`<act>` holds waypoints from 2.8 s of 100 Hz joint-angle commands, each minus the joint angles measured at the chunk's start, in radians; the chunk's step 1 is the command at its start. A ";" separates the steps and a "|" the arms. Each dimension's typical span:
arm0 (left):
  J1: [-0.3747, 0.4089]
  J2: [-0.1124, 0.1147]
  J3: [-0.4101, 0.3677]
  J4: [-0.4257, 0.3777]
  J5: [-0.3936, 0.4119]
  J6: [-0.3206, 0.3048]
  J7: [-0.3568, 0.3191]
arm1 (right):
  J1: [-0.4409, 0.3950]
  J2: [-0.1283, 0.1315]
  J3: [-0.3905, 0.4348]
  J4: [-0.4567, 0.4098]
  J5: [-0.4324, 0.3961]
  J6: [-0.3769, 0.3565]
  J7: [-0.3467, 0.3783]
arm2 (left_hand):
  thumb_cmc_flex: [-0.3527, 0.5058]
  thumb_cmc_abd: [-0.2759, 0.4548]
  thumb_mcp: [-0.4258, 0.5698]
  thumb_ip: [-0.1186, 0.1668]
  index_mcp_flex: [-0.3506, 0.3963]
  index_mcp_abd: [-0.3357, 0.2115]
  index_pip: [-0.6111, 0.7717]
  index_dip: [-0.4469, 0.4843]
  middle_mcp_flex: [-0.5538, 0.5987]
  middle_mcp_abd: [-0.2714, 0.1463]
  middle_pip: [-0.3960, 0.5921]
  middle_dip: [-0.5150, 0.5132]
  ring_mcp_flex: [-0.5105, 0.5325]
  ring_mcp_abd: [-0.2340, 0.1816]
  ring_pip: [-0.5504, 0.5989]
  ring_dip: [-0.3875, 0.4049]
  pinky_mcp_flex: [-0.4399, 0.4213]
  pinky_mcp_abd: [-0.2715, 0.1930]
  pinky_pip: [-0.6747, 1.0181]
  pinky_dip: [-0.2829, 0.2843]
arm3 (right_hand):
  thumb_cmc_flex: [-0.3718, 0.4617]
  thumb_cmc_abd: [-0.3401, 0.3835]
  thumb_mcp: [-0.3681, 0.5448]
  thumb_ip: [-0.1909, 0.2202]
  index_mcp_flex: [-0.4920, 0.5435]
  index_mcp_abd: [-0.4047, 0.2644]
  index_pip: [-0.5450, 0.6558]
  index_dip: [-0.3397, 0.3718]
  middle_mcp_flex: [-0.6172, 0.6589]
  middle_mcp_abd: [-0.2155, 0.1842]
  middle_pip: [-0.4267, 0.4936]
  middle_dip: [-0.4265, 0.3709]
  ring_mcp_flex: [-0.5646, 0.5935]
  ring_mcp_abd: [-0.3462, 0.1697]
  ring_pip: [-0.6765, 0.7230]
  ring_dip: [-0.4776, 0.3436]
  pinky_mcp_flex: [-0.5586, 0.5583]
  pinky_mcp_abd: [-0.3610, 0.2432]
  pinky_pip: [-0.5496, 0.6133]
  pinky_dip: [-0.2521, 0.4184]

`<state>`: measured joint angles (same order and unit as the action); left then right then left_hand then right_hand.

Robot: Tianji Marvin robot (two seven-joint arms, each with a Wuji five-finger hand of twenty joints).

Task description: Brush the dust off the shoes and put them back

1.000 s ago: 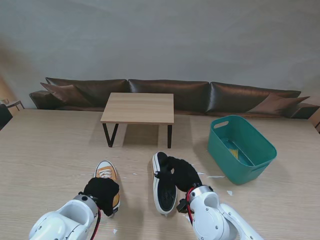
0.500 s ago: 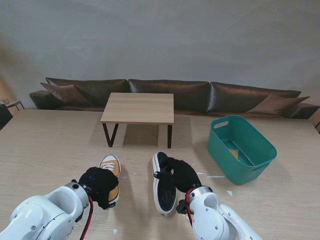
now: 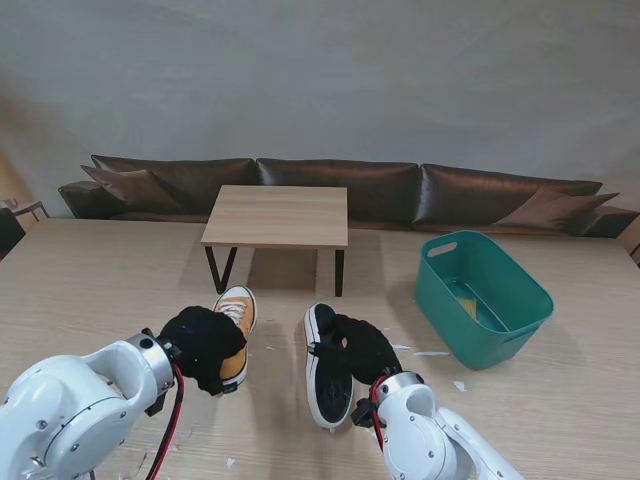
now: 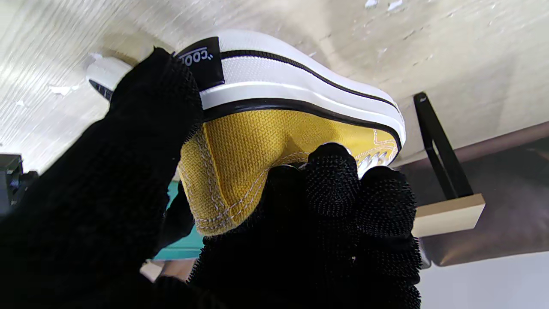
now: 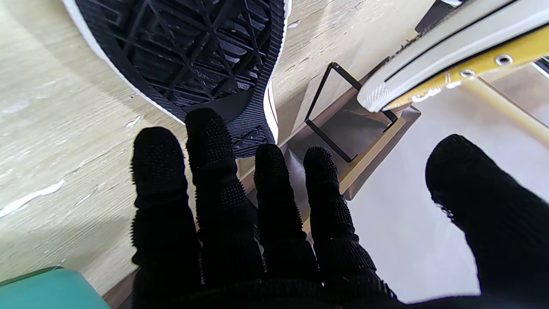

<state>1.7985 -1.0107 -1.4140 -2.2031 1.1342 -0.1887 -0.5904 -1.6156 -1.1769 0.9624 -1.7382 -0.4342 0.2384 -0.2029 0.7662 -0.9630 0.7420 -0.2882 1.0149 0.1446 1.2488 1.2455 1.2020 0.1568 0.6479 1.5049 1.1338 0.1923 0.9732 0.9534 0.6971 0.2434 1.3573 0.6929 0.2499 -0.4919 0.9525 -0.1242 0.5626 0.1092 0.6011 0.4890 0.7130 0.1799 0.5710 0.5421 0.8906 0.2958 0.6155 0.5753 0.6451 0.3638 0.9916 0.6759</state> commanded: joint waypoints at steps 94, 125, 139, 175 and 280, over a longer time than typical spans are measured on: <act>-0.206 0.019 -0.056 0.041 -0.077 -0.231 -0.003 | 0.028 -0.013 -0.019 0.021 0.000 0.005 -0.005 | 0.224 0.124 0.152 0.097 0.089 0.089 0.442 0.142 -0.001 -0.106 0.007 0.034 -0.038 -0.019 0.001 0.012 -0.023 -0.020 -0.015 0.026 | -0.019 0.028 0.010 0.028 -0.041 0.009 0.013 -0.015 0.012 0.020 0.009 -0.016 -0.002 0.009 0.012 0.001 -0.300 0.015 0.025 -0.006; -0.247 0.020 -0.088 0.111 -0.095 -0.281 0.041 | 0.060 -0.023 -0.036 0.042 0.019 0.025 -0.012 | 0.226 0.125 0.155 0.095 0.090 0.089 0.443 0.142 -0.002 -0.102 0.012 0.032 -0.040 -0.014 0.007 0.010 -0.026 -0.016 -0.011 0.029 | -0.018 0.027 0.011 0.028 -0.043 0.010 0.013 -0.015 0.012 0.021 0.010 -0.016 -0.003 0.010 0.013 0.001 -0.302 0.015 0.024 -0.006; -0.266 0.019 -0.097 0.146 -0.093 -0.300 0.070 | 0.074 -0.026 -0.040 0.053 0.026 0.029 -0.016 | 0.228 0.124 0.155 0.095 0.090 0.089 0.443 0.142 -0.002 -0.100 0.013 0.030 -0.041 -0.013 0.008 0.008 -0.027 -0.013 -0.010 0.029 | -0.018 0.028 0.011 0.028 -0.043 0.010 0.013 -0.015 0.012 0.022 0.009 -0.016 -0.004 0.009 0.012 0.000 -0.303 0.016 0.024 -0.006; -0.395 0.032 -0.085 0.291 -0.144 -0.373 0.063 | 0.120 -0.046 -0.048 0.099 0.061 0.043 -0.048 | 0.229 0.121 0.157 0.094 0.092 0.092 0.442 0.141 -0.003 -0.098 0.016 0.028 -0.044 -0.009 0.011 0.005 -0.031 -0.011 -0.009 0.029 | -0.018 0.032 0.012 0.028 -0.041 0.011 0.014 -0.015 0.017 0.022 0.010 -0.016 -0.003 0.011 0.013 0.001 -0.304 0.016 0.024 -0.006; -0.885 0.027 0.210 1.017 -0.150 -0.581 0.368 | 0.251 -0.107 -0.067 0.285 0.197 0.046 -0.123 | 0.232 0.108 0.145 0.090 0.100 0.096 0.437 0.135 -0.002 -0.084 0.006 -0.001 -0.052 0.012 0.010 -0.008 -0.041 0.007 0.004 0.021 | -0.022 0.046 0.021 0.028 -0.038 0.021 0.012 -0.019 0.027 0.034 0.009 -0.016 -0.007 0.023 0.016 0.002 -0.319 0.019 0.017 -0.002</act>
<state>0.9348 -0.9759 -1.2057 -1.1957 0.9677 -0.7653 -0.2211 -1.3656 -1.2773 0.8936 -1.4523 -0.2396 0.2919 -0.3338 0.7798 -0.9625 0.7357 -0.2891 1.0130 0.1542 1.2408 1.2566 1.1918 0.1588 0.6502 1.5247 1.1107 0.1940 0.9720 0.9540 0.6733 0.2441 1.3528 0.7044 0.2499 -0.4714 0.9529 -0.1237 0.5624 0.1208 0.6016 0.4880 0.7262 0.1957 0.5707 0.5419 0.8852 0.3041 0.6158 0.5753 0.6434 0.3638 0.9916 0.6759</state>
